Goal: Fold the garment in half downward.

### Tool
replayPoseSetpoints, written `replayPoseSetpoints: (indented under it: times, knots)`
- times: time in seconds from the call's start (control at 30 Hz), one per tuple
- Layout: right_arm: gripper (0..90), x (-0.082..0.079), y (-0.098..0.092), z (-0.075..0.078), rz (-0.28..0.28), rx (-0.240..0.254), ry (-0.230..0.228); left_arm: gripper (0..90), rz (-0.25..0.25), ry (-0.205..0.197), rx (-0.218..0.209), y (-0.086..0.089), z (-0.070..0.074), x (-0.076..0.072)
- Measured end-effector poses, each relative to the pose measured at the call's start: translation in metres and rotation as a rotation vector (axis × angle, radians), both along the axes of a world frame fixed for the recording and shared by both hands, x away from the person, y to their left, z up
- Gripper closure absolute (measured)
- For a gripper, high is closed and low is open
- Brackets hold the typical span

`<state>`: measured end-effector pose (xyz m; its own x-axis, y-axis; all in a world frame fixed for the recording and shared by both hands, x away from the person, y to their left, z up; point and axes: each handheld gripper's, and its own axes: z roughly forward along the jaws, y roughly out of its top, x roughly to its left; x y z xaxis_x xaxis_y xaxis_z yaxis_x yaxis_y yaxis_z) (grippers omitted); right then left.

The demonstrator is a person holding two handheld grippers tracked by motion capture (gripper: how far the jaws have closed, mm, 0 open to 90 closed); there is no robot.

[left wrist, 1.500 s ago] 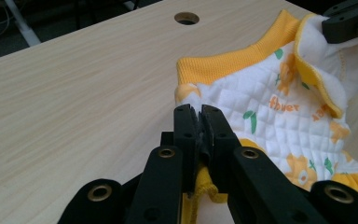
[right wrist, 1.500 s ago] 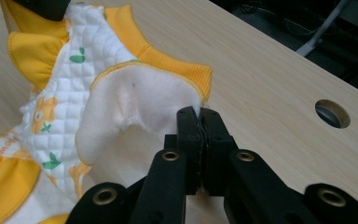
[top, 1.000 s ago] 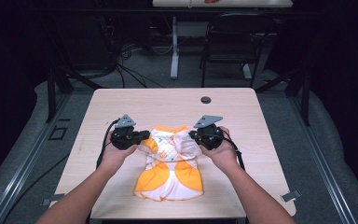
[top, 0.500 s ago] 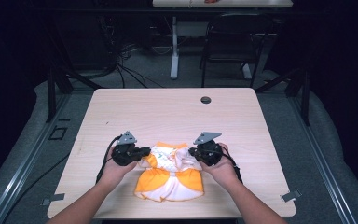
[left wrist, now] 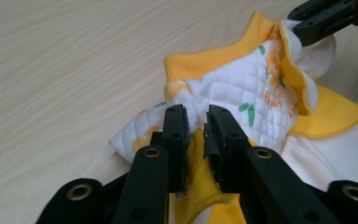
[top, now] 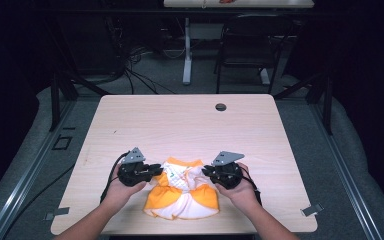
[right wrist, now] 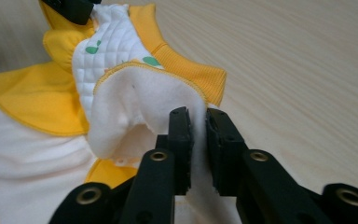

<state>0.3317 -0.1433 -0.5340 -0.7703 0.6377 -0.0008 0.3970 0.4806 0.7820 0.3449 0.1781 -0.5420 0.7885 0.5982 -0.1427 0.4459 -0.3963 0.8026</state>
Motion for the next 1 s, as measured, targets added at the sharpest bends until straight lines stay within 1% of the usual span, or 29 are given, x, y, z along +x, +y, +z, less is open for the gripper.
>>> replayPoseSetpoints:
  times: [0.03,0.07,0.1,0.13,0.17,0.2,0.27,0.3,0.33,0.37,0.4,0.43,0.47,0.5,0.53,0.6,0.63,0.67,0.7,0.73,0.8,0.83,0.87,0.9,0.93,1.0]
  knots:
    - [71.5,-0.002,-0.001,-0.001,0.001,0.007,0.012,71.2,-0.003,0.007,-0.003,0.001,-0.001,-0.002]
    - [70.5,-0.004,-0.002,-0.001,0.003,0.016,0.019,69.6,-0.005,0.01,-0.008,0.002,-0.001,-0.003]
    - [69.6,-0.005,-0.003,-0.001,0.003,0.019,0.022,68.1,-0.002,0.023,-0.023,0.003,-0.001,-0.003]
    - [66.6,-0.006,-0.005,0.002,0.0,0.052,0.028,66.8,0.002,0.023,-0.028,0.004,0.001,-0.004]
    - [66.6,-0.006,-0.005,0.002,0.0,0.052,0.028,66.8,-0.005,0.023,-0.032,0.005,0.003,-0.003]
    - [66.1,-0.006,-0.006,0.004,-0.002,0.067,0.03,66.5,0.003,0.028,-0.045,0.005,0.005,-0.002]
    - [64.7,-0.004,-0.008,0.009,-0.012,0.089,0.031,66.6,0.013,0.032,-0.055,0.005,0.008,0.002]
    - [64.4,-0.001,-0.008,0.012,-0.018,0.107,0.031,67.9,0.013,0.039,-0.059,0.004,0.009,0.004]
    - [64.4,0.002,-0.008,0.014,-0.022,0.113,0.03,70.5,0.009,0.043,-0.058,0.002,0.011,0.007]
    - [65.4,0.01,-0.009,0.018,-0.046,0.122,0.029,72.2,0.007,0.051,-0.062,0.001,0.012,0.01]
    - [65.4,0.01,-0.009,0.018,-0.046,0.122,0.029,72.2,0.012,0.049,-0.061,-0.001,0.013,0.013]
    - [67.3,0.014,-0.008,0.019,-0.068,0.125,0.024,75.1,0.014,0.054,-0.07,-0.002,0.014,0.016]
    - [70.3,0.019,-0.008,0.019,-0.091,0.124,0.023,79.0,0.02,0.052,-0.062,-0.003,0.016,0.018]
    - [72.9,0.025,-0.009,0.019,-0.104,0.102,0.031,80.9,0.027,0.053,-0.063,-0.004,0.016,0.021]
    - [77.1,0.031,-0.008,0.018,-0.124,0.09,0.043,82.0,0.032,0.067,-0.068,-0.005,0.016,0.024]
    - [82.3,0.042,-0.006,0.011,-0.139,0.067,0.083,82.1,0.048,0.07,-0.062,-0.006,0.017,0.028]
    - [85.2,0.045,-0.004,0.007,-0.139,0.054,0.092,83.1,0.058,0.069,-0.061,-0.006,0.017,0.03]
    - [88.1,0.048,-0.003,0.005,-0.132,0.041,0.104,86.0,0.066,0.062,-0.046,-0.006,0.018,0.032]
    - [89.3,0.049,-0.001,0.002,-0.129,0.041,0.112,88.1,0.076,0.06,-0.032,-0.006,0.018,0.035]
    - [89.5,0.05,0.0,0.001,-0.12,0.041,0.123,89.6,0.091,0.076,-0.028,-0.007,0.017,0.038]
    - [89.6,0.051,0.001,-0.001,-0.108,0.042,0.143,89.8,0.104,0.091,-0.007,-0.009,0.014,0.043]
    - [89.7,0.051,0.003,-0.003,-0.109,0.05,0.155,89.9,0.102,0.106,-0.004,-0.011,0.011,0.045]
    - [89.6,0.05,0.004,-0.003,-0.1,0.043,0.167,89.9,0.096,0.113,-0.002,-0.013,0.01,0.045]
    - [89.7,0.05,0.005,-0.003,-0.089,0.043,0.164,89.9,0.092,0.118,-0.002,-0.014,0.01,0.045]
    - [89.7,0.048,0.005,-0.002,-0.083,0.041,0.17,90.0,0.087,0.123,-0.004,-0.015,0.01,0.045]
    - [89.7,0.046,0.006,0.001,-0.065,0.059,0.166,90.0,0.072,0.12,-0.001,-0.016,0.011,0.042]
